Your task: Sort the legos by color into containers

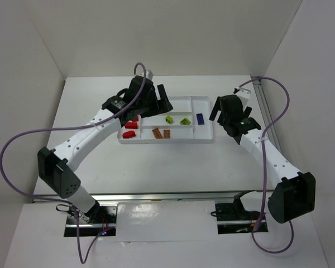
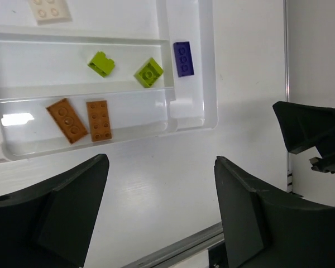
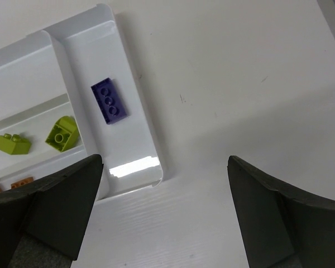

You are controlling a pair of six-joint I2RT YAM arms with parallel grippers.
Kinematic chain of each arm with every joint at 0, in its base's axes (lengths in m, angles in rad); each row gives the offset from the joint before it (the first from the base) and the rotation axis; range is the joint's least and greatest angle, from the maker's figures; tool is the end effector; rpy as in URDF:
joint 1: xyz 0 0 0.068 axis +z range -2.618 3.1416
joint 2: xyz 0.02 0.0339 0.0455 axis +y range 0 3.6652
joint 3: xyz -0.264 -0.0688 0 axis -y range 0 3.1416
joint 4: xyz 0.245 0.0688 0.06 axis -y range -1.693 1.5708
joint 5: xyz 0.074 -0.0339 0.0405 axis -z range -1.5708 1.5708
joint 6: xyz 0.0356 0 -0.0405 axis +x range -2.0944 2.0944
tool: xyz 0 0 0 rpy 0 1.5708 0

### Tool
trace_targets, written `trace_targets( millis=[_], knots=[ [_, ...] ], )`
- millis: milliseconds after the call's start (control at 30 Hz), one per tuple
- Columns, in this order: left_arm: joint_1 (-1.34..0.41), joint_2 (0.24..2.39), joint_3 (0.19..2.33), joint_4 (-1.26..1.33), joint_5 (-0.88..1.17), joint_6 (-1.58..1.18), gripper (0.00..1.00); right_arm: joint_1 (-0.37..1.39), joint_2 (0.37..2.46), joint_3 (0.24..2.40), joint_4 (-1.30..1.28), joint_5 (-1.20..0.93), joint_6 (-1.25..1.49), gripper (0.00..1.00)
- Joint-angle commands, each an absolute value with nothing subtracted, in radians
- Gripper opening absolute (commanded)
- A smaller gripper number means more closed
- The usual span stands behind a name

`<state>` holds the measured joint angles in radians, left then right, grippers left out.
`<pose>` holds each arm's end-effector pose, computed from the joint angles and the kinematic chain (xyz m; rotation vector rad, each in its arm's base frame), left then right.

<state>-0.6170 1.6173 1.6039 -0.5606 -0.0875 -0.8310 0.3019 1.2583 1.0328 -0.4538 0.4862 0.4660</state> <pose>0.3036 -0.2115 0.3745 -0.2919 2.2189 -0.7332 0.2657 0.0653 0.3022 0.4295 2.1186 -0.1094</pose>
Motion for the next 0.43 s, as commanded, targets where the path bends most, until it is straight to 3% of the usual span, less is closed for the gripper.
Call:
trace_targets(
  millis=[0, 267, 400],
  knots=[
    [-0.618, 1.549, 1.557, -0.522, -0.167, -0.723, 0.87, 0.296, 1.215, 1.023, -0.442, 0.506, 0.505, 1.00],
    [-0.609, 1.443, 1.513, -0.492, -0.296, -0.632, 0.87, 0.296, 1.177, 0.965, -0.442, 0.457, 0.515, 1.00],
    [-0.609, 1.424, 1.523, -0.479, -0.258, -0.620, 0.87, 0.296, 1.131, 0.923, -0.413, 0.446, 0.494, 1.00]
  ],
)
